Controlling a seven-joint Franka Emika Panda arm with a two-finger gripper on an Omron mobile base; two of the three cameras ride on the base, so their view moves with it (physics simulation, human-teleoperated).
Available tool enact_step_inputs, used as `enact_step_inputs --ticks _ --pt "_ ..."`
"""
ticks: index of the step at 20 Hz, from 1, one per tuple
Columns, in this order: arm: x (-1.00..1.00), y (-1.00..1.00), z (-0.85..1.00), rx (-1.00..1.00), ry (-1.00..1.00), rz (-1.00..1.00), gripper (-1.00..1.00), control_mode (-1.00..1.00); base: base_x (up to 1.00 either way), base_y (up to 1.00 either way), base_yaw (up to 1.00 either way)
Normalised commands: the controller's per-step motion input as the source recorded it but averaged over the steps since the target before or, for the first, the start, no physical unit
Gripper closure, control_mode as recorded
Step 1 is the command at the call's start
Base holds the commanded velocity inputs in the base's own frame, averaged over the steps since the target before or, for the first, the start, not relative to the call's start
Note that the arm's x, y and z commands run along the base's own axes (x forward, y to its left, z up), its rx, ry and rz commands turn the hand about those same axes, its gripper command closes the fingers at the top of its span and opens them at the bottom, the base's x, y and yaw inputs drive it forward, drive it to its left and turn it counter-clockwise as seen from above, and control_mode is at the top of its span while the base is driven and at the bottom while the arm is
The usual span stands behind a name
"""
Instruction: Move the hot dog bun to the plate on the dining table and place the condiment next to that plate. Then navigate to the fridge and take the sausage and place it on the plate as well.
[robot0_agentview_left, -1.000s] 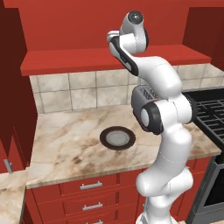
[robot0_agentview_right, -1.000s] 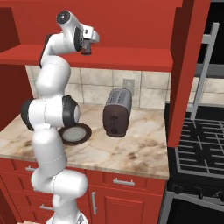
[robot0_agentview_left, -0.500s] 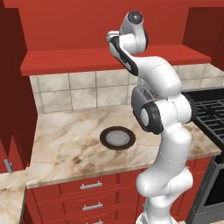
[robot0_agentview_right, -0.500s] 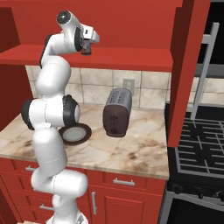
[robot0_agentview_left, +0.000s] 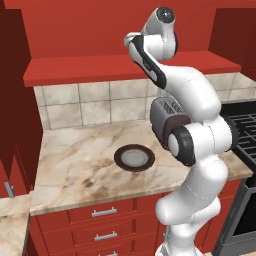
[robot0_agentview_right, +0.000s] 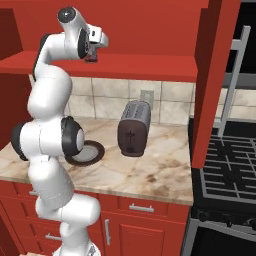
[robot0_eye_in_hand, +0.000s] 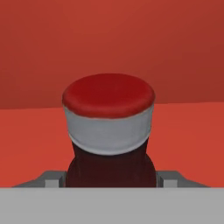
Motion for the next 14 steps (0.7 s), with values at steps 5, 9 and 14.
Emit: enact_step_inputs --ticks 5,9,14 --pt "-1.00 -0.02 0.00 0.00 -0.10 0.11 1.00 -1.00 0.00 0.00 0.00" --pt "-1.00 -0.15 -0.01 0.00 -0.09 0.17 1.00 -1.00 0.00 0.00 0.00" --pt "-1.00 -0.25 0.00 -0.05 -0.03 0.25 1.00 -1.00 0.00 0.00 0.00"
